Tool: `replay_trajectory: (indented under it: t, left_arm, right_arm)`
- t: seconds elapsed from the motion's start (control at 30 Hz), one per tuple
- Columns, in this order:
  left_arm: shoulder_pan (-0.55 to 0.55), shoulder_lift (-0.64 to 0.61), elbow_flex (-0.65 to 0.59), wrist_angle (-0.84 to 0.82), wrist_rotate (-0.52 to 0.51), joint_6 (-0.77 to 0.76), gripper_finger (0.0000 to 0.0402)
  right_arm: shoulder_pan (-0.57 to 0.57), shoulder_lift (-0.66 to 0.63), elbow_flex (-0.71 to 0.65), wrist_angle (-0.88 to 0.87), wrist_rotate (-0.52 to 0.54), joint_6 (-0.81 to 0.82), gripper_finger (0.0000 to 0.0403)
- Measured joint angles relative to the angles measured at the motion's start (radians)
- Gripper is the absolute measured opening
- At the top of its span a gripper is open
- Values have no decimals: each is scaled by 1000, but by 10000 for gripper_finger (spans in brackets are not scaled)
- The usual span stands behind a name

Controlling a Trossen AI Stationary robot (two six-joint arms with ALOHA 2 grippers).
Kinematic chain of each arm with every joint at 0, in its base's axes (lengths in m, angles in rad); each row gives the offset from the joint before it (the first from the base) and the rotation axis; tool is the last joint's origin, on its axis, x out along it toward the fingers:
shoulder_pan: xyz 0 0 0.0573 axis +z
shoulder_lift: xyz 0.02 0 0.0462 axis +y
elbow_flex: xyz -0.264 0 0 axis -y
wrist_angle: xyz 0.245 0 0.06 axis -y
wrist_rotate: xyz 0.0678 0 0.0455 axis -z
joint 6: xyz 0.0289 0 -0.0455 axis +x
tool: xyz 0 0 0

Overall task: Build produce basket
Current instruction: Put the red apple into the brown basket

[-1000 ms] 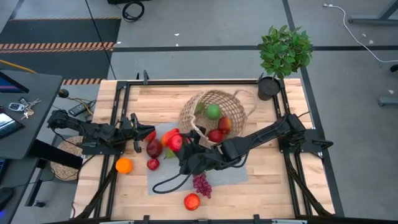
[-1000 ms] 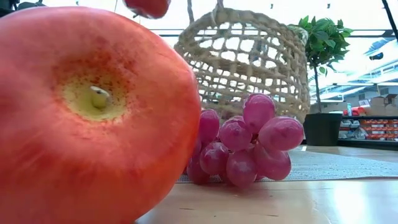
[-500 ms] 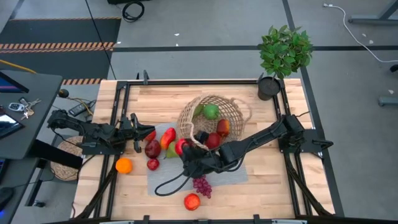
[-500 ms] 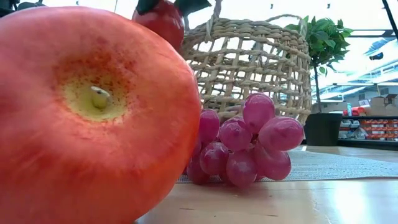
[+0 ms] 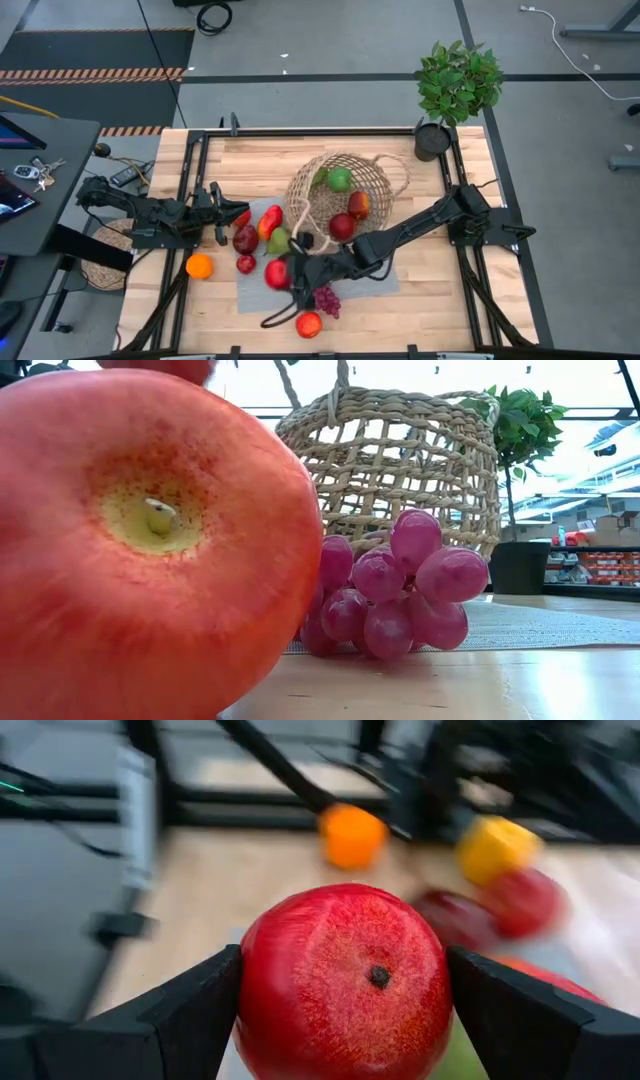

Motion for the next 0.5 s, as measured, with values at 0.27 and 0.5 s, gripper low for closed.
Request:
replay_trajectory:
  t: [0.27, 0.5]
  left_arm:
    - [0, 0, 0, 0, 0, 0, 48]
    - [0, 0, 0, 0, 0, 0, 48]
  right_arm:
    - [2, 0, 0, 63, -268, 98, 344]
    - [17, 0, -1, 97, -462, 185, 344]
